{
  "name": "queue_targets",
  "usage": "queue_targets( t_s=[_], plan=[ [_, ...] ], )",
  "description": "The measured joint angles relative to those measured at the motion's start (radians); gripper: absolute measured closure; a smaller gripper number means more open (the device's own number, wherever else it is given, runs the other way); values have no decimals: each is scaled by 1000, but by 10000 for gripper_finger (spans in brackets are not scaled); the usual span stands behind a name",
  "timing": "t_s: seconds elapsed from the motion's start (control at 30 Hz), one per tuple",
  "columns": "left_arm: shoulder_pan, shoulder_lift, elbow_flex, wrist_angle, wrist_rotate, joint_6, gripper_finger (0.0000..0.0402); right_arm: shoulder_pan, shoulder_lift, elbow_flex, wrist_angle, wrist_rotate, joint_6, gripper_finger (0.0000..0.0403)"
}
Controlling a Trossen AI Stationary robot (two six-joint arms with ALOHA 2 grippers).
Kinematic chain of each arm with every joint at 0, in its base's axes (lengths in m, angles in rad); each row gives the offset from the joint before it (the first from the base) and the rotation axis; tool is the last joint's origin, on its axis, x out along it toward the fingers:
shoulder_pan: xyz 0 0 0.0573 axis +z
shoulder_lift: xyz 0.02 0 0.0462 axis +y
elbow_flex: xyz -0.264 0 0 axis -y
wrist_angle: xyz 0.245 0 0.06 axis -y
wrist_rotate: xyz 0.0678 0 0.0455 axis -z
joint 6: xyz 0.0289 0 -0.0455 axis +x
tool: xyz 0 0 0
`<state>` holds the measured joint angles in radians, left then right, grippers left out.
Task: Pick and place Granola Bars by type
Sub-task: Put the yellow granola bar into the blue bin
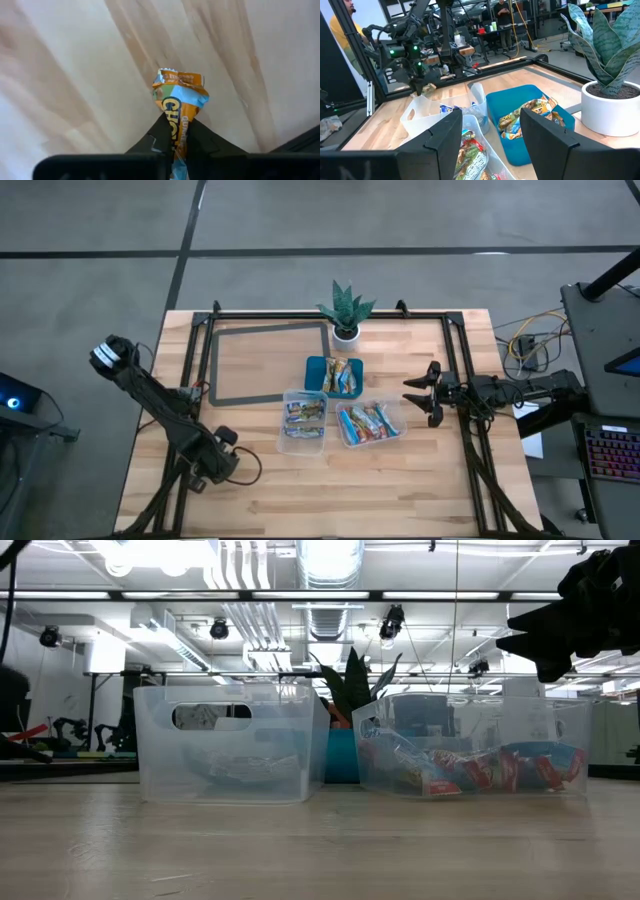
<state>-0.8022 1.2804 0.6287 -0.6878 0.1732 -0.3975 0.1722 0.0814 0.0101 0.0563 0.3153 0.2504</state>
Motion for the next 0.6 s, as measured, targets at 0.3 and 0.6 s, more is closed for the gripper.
queue_targets(
  t_s=[0.3,0.6],
  plan=[
    [66,-1,175,-173,-78,-42,394,0,0,0,0,0,0,213],
    [206,1,376,-239,-207,-179,395,0,0,0,0,0,0,213]
  ],
)
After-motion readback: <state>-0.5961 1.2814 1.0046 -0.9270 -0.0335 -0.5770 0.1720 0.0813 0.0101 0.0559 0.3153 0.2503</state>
